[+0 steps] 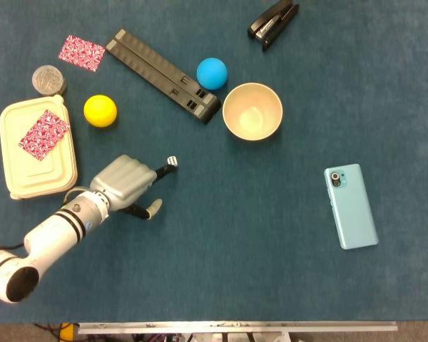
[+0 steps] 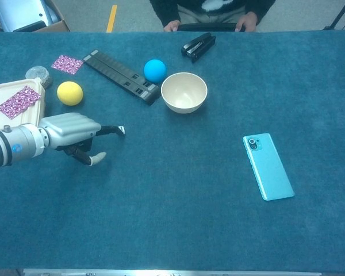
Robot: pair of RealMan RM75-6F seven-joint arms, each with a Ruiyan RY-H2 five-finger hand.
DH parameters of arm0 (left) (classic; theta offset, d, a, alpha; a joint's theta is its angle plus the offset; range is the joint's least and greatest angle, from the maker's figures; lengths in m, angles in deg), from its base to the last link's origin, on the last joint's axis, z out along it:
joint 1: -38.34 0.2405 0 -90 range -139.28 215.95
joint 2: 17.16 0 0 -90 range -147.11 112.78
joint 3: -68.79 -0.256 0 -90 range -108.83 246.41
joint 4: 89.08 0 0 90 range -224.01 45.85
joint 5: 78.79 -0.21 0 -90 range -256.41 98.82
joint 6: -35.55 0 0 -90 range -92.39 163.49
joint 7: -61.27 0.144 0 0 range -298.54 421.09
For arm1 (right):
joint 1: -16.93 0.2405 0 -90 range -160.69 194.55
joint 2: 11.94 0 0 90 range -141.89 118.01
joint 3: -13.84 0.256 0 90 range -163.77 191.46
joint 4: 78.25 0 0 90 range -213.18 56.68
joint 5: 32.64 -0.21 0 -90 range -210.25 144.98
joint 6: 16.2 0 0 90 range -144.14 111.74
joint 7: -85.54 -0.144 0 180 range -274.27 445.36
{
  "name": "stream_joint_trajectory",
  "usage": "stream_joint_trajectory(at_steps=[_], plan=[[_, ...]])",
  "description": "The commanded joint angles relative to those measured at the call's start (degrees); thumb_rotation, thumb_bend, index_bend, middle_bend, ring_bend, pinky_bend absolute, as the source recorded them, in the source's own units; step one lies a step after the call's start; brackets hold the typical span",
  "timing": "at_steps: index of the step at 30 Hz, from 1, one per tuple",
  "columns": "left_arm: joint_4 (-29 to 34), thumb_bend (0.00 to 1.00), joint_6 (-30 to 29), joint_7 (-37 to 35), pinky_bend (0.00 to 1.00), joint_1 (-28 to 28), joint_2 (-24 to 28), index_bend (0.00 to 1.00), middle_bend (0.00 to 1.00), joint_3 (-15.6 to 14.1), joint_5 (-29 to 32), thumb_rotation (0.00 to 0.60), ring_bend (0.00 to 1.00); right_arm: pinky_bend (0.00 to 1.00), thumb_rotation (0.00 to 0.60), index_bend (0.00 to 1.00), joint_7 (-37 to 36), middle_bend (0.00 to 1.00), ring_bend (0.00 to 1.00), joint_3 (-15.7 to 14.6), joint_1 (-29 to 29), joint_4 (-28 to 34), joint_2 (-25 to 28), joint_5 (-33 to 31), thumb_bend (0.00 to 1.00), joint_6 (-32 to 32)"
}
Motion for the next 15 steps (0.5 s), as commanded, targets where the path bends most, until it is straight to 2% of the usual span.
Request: stream_joint_trajectory(at_steps=[1, 15], plan=[[0.2, 0.49, -0.2, 0.0, 1.0, -0.1, 0.2, 0.07, 1.0, 0.0, 0.1, 0.311, 1.0, 0.06, 0.6, 0.25, 0.0, 0.24, 0.09, 0.0, 0.0, 0.0, 0.0, -0.1, 0.29, 0.1], [2.0, 0.49, -1.4, 0.5, 1.0, -0.5, 1.3, 0.08, 1.0, 0.1, 0.6, 0.308, 1.0, 0.06, 0.6, 0.25, -0.3, 0.24, 0.09, 0.0, 0.0, -0.3, -0.2, -0.1, 0.29, 0.1]])
